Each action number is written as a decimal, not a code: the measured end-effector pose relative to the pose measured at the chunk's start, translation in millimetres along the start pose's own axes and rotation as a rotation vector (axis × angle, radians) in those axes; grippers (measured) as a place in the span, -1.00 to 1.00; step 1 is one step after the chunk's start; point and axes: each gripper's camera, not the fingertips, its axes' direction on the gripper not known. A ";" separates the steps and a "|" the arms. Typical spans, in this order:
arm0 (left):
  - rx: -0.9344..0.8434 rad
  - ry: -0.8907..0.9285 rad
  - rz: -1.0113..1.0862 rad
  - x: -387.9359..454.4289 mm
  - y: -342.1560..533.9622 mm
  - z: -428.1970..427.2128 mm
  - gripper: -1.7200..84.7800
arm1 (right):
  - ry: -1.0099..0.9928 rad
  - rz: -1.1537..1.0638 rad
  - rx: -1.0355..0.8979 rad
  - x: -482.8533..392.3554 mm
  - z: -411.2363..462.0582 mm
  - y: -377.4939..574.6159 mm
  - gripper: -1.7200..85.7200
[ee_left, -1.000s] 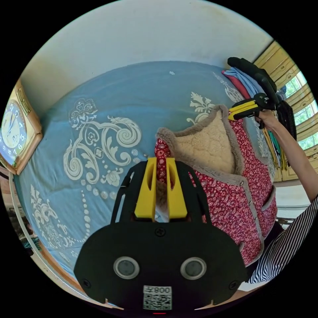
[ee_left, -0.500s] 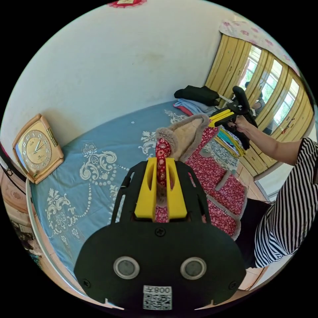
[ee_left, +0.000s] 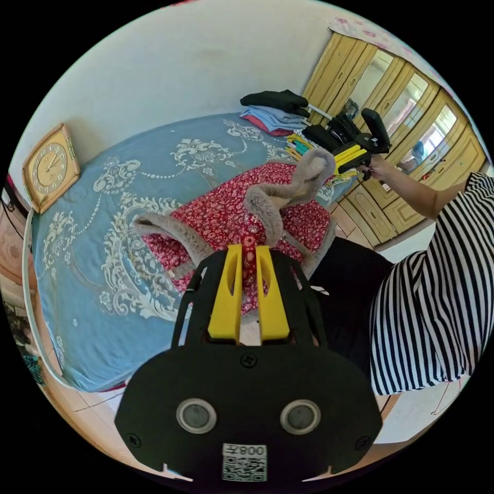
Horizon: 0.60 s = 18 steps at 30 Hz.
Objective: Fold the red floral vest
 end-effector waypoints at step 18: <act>-0.150 0.020 -0.116 70.1 121.2 21.1 -0.81 | -0.048 0.123 -0.112 -31.6 74.6 97.3 -0.87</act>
